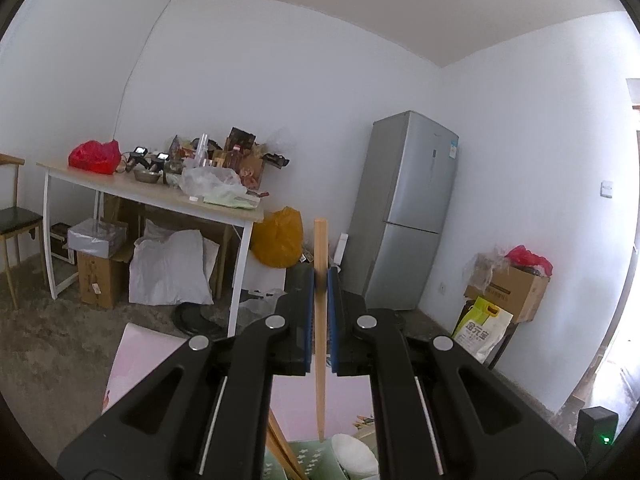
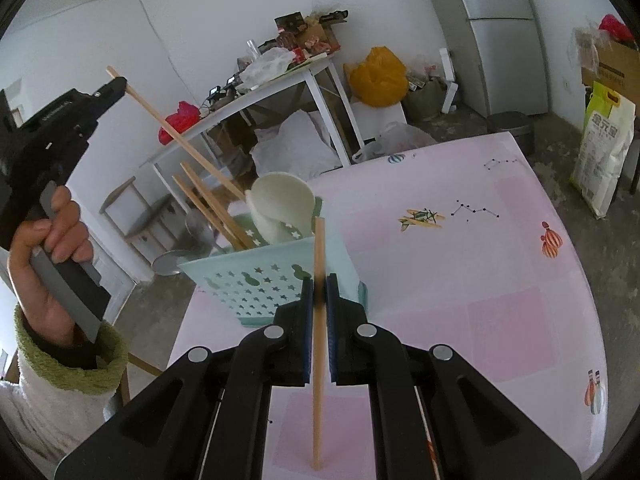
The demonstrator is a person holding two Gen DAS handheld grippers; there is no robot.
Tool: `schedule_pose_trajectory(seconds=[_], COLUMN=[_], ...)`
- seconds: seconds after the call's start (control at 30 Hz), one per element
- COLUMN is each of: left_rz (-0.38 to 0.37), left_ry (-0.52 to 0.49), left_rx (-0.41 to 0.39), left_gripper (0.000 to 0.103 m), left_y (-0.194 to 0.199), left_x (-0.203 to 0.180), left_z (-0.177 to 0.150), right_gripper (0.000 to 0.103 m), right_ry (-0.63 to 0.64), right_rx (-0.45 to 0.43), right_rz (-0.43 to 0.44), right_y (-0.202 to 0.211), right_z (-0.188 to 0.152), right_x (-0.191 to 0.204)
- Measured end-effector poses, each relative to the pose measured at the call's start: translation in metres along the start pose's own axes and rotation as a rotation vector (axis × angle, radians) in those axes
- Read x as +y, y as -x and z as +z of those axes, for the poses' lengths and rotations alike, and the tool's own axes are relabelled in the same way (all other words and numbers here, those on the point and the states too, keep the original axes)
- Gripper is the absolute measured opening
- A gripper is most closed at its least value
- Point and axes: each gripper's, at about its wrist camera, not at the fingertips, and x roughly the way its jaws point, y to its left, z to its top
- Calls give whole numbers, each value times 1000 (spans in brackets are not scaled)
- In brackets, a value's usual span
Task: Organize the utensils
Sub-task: 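Lower the left chopstick into the holder and open left while right holds its chopstick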
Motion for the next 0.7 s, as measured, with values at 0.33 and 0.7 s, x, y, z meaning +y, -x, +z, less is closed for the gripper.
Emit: schedule_pose_trajectory(seconds=[0.33,0.7], left_rz=[11,25], left_ry=[22,50], left_rx=[42,59], left_gripper=[5,5], left_y=[-5,-9], left_x=[7,22], left_z=[-10,-55], right_gripper=[7,7], right_ry=[-3,-2], right_rx=[6,7], right_rz=[-3,-1], right_y=[-2,-1], right_z=[-1,-4], right_x=[1,0])
